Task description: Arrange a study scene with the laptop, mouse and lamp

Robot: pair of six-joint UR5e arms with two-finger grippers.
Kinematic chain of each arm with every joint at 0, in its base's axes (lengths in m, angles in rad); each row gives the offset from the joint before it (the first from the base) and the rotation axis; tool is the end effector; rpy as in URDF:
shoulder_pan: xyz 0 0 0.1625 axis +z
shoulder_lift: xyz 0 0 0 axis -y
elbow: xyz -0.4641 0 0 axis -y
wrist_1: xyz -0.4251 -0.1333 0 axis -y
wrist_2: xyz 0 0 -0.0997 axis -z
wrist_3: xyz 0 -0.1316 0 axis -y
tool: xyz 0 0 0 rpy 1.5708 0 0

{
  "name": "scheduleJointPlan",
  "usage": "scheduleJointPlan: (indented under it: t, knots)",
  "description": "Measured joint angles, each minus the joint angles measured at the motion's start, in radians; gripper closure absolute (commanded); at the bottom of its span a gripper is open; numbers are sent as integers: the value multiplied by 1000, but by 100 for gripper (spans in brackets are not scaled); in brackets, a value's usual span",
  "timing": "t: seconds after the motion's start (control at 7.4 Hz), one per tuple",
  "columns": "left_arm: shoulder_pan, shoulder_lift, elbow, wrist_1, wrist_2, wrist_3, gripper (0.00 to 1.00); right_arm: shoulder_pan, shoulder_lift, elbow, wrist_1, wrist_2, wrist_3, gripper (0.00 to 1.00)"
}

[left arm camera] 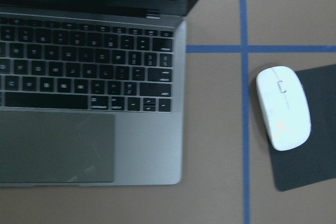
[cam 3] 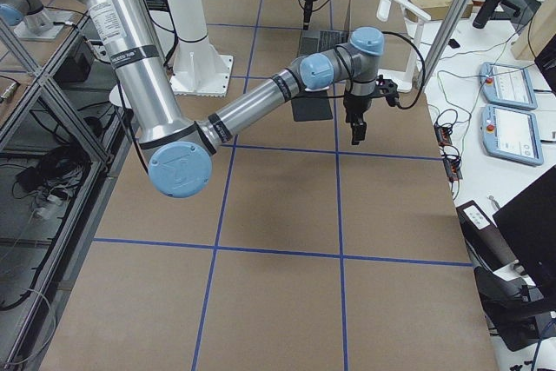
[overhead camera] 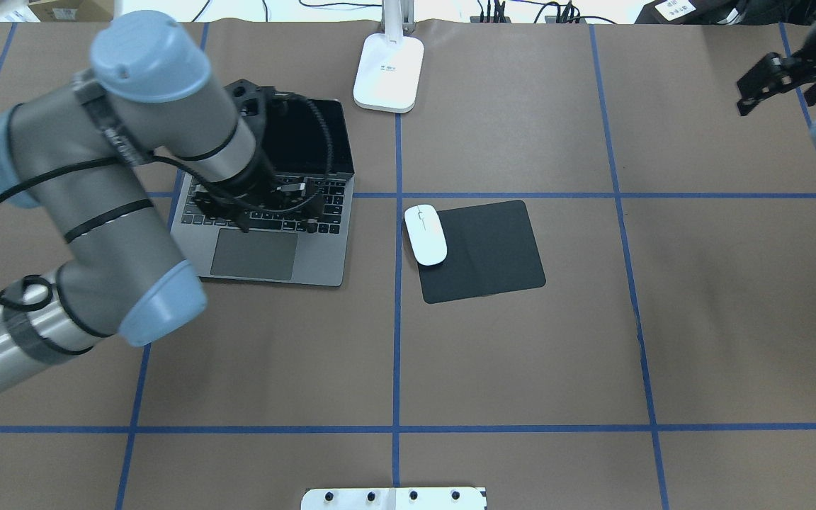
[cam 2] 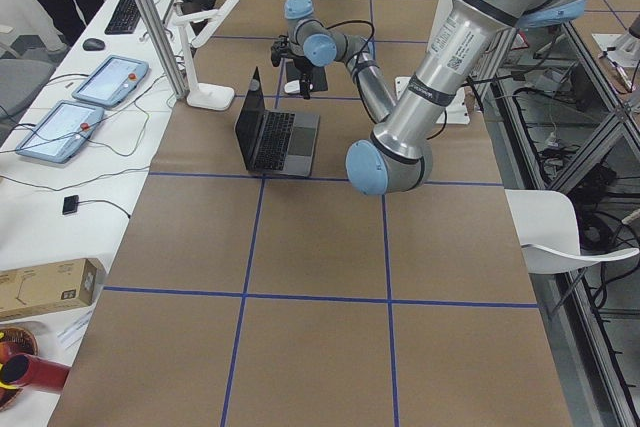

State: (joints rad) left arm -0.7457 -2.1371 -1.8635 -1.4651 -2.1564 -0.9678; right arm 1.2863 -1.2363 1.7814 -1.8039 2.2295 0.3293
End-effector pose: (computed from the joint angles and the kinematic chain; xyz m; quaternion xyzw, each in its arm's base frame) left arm 0.4543 -0.5021 0.2441 0.0102 0.4427 0.0424 0.8956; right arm -0.1298 -0.6317 0.4489 0.0436 -0.3490 -0.0293 0.9357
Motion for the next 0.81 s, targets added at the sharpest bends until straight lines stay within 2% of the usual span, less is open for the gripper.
scheduleJointPlan:
  t: [0.41, 0.81]
  knots:
    - [-169, 248, -83, -23, -70, 255, 0, 178, -102, -106, 0, 102, -191, 0]
    - [-412, 459, -59, -38, -139, 599, 0, 236, -163, -116, 1, 115, -222, 0]
